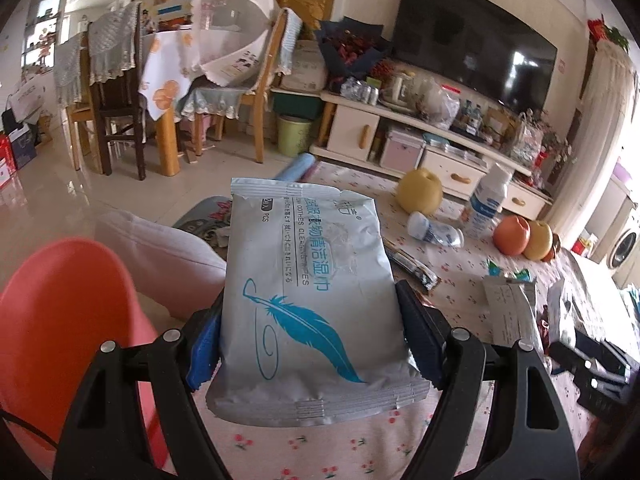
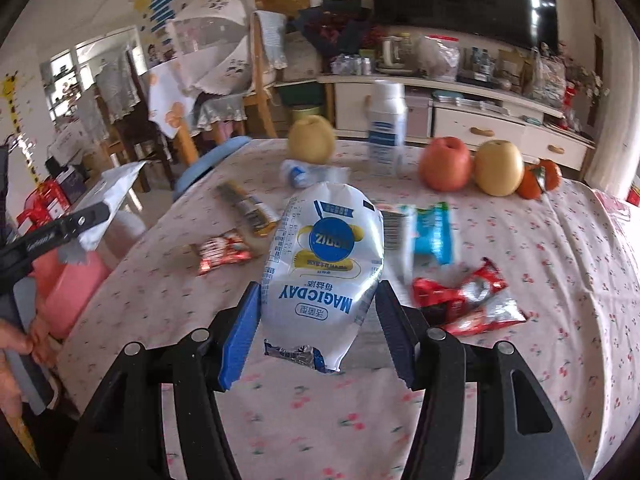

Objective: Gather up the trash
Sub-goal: 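Carry the wet-wipe pack and Magicday pouch to the pink bucket and release both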

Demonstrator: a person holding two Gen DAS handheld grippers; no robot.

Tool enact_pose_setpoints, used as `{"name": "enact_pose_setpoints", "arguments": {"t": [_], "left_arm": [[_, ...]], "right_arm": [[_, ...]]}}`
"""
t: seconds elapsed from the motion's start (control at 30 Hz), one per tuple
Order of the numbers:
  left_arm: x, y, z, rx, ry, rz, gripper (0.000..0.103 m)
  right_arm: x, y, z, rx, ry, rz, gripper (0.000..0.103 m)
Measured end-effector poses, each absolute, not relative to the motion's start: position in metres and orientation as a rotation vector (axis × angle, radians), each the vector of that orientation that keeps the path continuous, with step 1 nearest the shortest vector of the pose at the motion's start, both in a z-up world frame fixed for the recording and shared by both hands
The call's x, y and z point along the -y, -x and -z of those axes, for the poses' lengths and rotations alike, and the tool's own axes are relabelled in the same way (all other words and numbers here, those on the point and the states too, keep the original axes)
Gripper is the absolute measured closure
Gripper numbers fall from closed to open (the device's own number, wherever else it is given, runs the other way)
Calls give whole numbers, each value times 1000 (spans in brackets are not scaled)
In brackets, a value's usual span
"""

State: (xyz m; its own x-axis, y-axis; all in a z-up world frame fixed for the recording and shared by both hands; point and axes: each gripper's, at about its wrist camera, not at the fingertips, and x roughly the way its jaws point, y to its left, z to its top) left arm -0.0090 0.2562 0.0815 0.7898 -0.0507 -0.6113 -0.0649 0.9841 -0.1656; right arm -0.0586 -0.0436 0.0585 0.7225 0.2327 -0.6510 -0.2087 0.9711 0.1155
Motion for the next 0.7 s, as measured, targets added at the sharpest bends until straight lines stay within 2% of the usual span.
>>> {"name": "enact_pose_setpoints", "arguments": {"t": [0.7], "left_arm": [[-387,48,-97,-593,356,-261,25]], "right_arm": [[-145,79,-97,-669,141,-585,44]]}}
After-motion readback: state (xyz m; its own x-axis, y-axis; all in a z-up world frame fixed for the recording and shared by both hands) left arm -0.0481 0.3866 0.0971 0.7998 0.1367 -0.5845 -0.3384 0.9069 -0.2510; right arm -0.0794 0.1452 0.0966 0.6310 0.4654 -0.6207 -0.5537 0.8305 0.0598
